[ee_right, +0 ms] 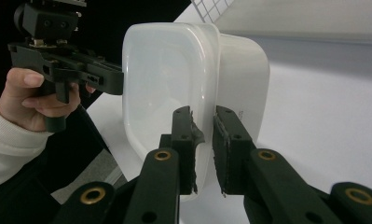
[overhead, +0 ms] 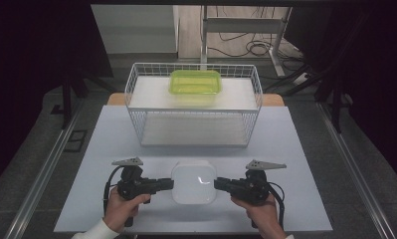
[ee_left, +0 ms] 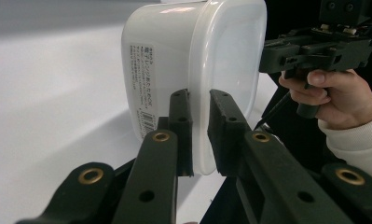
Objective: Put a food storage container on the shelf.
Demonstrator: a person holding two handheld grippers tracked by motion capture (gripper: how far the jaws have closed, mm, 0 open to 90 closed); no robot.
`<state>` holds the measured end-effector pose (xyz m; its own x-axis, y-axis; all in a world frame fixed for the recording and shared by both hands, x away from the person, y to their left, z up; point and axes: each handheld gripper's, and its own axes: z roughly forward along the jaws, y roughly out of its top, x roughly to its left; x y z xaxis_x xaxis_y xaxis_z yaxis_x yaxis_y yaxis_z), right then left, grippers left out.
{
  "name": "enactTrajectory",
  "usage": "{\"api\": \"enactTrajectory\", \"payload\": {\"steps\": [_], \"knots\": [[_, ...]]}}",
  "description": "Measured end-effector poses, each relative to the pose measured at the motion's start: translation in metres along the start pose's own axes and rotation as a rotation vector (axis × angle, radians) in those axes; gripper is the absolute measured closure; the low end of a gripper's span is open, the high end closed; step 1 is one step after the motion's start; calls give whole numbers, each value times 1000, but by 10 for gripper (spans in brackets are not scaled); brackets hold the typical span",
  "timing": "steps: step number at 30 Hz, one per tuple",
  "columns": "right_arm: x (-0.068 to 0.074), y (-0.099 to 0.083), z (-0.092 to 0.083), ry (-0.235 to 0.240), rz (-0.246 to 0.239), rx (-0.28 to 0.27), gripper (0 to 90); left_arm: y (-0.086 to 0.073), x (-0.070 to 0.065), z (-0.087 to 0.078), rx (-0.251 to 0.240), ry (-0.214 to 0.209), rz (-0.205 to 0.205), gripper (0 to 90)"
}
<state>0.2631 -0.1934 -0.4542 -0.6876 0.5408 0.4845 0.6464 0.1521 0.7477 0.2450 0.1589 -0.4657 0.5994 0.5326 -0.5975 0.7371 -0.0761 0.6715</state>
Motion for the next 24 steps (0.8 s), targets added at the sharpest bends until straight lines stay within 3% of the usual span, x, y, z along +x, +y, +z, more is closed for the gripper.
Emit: {"api": "enactTrajectory", "payload": {"steps": [24], "knots": [[16, 27, -14, -35, -140, -68, 781, 31, -15, -13, -49, 6, 112, 808]]}}
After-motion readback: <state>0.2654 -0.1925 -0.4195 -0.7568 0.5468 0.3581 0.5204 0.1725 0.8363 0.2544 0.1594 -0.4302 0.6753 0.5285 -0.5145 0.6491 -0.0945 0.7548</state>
